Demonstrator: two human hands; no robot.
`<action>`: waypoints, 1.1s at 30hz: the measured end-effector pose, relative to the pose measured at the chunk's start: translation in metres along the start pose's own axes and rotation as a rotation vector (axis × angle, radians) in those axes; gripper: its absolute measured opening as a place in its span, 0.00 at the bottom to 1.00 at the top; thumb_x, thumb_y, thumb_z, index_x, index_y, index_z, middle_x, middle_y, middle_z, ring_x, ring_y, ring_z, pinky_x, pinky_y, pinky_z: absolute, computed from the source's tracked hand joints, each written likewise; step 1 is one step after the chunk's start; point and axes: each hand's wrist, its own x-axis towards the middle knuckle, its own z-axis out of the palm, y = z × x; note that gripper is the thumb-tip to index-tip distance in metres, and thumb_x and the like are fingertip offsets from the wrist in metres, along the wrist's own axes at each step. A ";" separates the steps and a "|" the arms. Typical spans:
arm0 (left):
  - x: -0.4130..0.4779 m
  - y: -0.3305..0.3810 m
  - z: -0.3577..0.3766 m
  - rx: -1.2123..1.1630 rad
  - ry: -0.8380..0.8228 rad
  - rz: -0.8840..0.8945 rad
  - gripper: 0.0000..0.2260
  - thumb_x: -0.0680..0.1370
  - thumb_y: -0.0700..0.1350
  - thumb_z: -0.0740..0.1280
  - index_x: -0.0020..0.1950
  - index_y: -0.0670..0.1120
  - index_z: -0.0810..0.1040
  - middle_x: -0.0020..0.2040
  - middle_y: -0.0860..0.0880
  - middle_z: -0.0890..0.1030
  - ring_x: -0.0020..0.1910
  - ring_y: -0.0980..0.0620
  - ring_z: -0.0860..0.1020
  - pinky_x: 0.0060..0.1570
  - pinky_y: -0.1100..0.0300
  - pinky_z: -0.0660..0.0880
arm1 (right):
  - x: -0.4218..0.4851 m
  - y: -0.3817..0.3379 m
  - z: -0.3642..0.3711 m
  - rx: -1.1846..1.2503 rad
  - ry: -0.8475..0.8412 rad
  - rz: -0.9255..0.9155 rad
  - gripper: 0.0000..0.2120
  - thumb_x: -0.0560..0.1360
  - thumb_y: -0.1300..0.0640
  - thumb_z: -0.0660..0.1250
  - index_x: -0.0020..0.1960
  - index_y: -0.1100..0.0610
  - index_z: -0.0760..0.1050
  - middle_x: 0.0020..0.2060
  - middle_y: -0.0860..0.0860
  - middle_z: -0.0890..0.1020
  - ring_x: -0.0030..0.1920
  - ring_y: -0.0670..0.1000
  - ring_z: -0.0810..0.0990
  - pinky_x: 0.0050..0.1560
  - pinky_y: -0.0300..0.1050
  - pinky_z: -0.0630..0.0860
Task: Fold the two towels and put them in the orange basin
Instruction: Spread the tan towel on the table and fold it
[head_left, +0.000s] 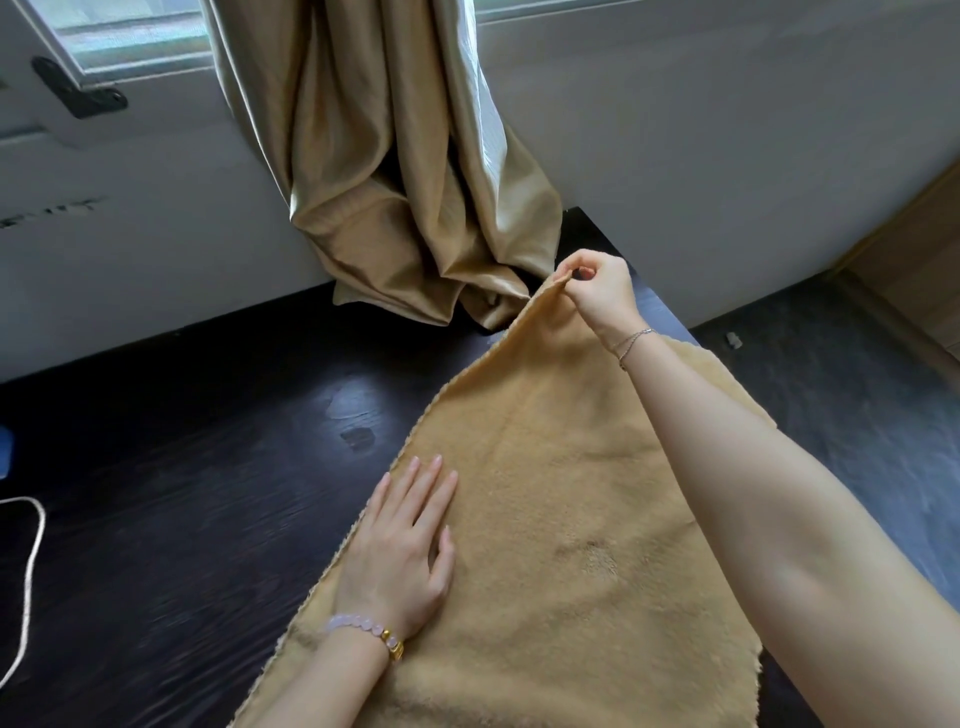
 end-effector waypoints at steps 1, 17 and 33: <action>0.000 0.000 0.000 0.001 0.000 -0.002 0.23 0.75 0.48 0.55 0.69 0.47 0.71 0.71 0.49 0.69 0.71 0.52 0.61 0.71 0.53 0.55 | 0.001 -0.004 0.003 0.009 -0.006 0.007 0.15 0.65 0.65 0.60 0.29 0.47 0.77 0.35 0.52 0.81 0.41 0.56 0.79 0.44 0.50 0.77; 0.000 0.000 0.001 0.012 -0.002 -0.006 0.23 0.74 0.48 0.55 0.69 0.47 0.71 0.70 0.49 0.70 0.71 0.52 0.63 0.71 0.52 0.56 | -0.035 -0.008 0.023 -0.015 0.222 -0.052 0.22 0.74 0.67 0.53 0.64 0.53 0.72 0.52 0.49 0.82 0.54 0.49 0.77 0.49 0.36 0.71; 0.001 -0.003 0.004 0.064 -0.003 -0.028 0.23 0.75 0.48 0.52 0.69 0.47 0.72 0.70 0.48 0.70 0.70 0.50 0.66 0.72 0.55 0.53 | -0.103 0.061 -0.042 -0.713 0.396 -0.067 0.21 0.76 0.54 0.60 0.69 0.56 0.69 0.67 0.52 0.72 0.68 0.54 0.68 0.68 0.53 0.62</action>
